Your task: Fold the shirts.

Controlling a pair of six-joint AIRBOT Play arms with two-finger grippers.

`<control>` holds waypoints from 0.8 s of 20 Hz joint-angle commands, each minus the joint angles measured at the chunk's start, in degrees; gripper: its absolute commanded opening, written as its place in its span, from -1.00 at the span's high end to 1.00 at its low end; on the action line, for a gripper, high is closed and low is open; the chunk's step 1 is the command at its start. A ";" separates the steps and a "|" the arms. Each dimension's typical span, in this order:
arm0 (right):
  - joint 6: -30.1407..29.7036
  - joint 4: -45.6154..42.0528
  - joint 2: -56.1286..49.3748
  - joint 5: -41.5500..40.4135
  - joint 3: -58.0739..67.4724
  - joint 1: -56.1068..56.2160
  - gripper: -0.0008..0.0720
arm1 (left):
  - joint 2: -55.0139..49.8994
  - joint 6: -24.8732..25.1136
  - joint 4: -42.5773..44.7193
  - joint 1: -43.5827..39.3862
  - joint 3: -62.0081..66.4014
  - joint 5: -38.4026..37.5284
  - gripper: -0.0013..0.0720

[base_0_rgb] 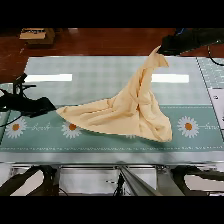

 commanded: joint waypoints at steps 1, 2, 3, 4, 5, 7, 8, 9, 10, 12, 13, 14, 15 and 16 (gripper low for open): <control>-0.70 -0.52 -0.15 0.70 0.04 0.02 0.87 | 0.90 1.60 -12.87 -3.23 -3.89 -4.55 -0.57; -0.79 -0.87 -0.15 1.05 0.04 0.02 0.87 | 0.90 1.46 -14.03 -5.64 -5.57 -3.23 -0.57; -0.98 -1.07 -0.15 1.44 0.04 0.02 0.87 | 0.87 1.25 -14.10 -8.28 -6.93 -1.79 -0.57; -1.16 -1.40 -0.15 1.79 0.04 0.02 0.87 | 0.87 1.11 -14.12 -10.78 -7.78 -0.72 -0.57; -1.18 -1.95 -0.15 1.99 0.04 0.02 0.87 | 0.85 0.17 -14.12 -13.38 -8.33 0.85 -0.57; -1.16 -2.80 -0.15 2.12 0.04 0.02 0.87 | 0.76 -1.18 -14.12 -17.90 -8.41 4.37 -0.57; -1.16 -2.91 -0.15 2.12 0.04 0.02 0.87 | 0.76 -2.23 -14.14 -19.74 -8.41 6.36 -0.57; -1.16 -2.89 -0.15 2.12 0.04 0.02 0.87 | 0.70 -2.82 -14.14 -21.40 -8.41 8.17 -0.57; -1.16 -2.91 -0.15 2.05 0.04 0.02 0.87 | 0.52 -2.82 -14.16 -22.95 -8.41 9.49 -0.57; -1.14 -3.80 -0.20 1.29 0.04 0.02 0.87 | -0.39 -2.82 -14.10 -25.35 -8.41 10.19 -0.57; -1.14 -4.24 -0.22 0.90 0.04 0.02 0.87 | -1.07 -2.82 -14.10 -26.12 -8.41 10.19 -0.57; -1.14 -4.76 -0.22 0.50 0.04 0.02 0.87 | -1.64 -2.82 -14.08 -26.36 -8.41 10.21 -0.56; -1.14 -5.46 -0.22 0.33 0.04 0.02 0.87 | -2.08 -2.80 -14.05 -26.29 -8.41 10.62 -0.56; -1.14 -5.70 -0.22 0.35 0.04 0.02 0.87 | -2.25 -2.80 -14.05 -26.08 -8.39 11.52 -0.57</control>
